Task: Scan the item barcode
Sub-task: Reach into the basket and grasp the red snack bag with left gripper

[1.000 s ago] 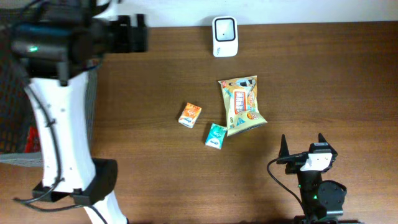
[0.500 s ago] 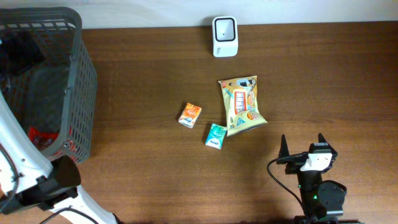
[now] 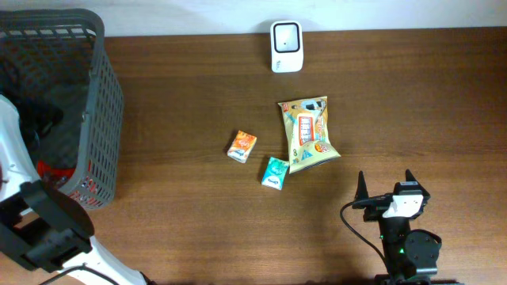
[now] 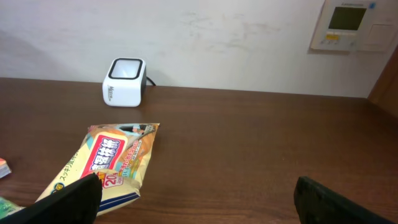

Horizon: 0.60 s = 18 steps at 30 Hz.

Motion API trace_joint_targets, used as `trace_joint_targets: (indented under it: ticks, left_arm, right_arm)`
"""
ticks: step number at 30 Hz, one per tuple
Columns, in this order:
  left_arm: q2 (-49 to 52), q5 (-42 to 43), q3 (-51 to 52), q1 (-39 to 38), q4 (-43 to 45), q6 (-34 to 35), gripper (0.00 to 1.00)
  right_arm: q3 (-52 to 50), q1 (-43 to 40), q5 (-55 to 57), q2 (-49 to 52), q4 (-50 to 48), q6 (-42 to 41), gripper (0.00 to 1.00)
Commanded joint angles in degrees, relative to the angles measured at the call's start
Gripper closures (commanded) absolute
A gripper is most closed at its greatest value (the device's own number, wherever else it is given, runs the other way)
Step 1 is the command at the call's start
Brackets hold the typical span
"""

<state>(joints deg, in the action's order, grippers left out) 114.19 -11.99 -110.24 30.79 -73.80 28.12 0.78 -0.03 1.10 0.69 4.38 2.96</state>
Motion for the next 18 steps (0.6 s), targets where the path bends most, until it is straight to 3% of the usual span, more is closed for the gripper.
trace_joint_targets:
  ticks: [1,18]
  left_arm:
    - [-0.09,-7.39,6.71,0.39,3.32,4.74,0.01]
    - [0.02,-10.34,23.5,0.42,14.25,7.56,0.01]
  right_arm:
    - [-0.46,-0.37,0.68,-0.33,0.2,-0.44,0.02]
    - [-0.46,-0.37,0.68,-0.33,0.2,-0.44,0.02]
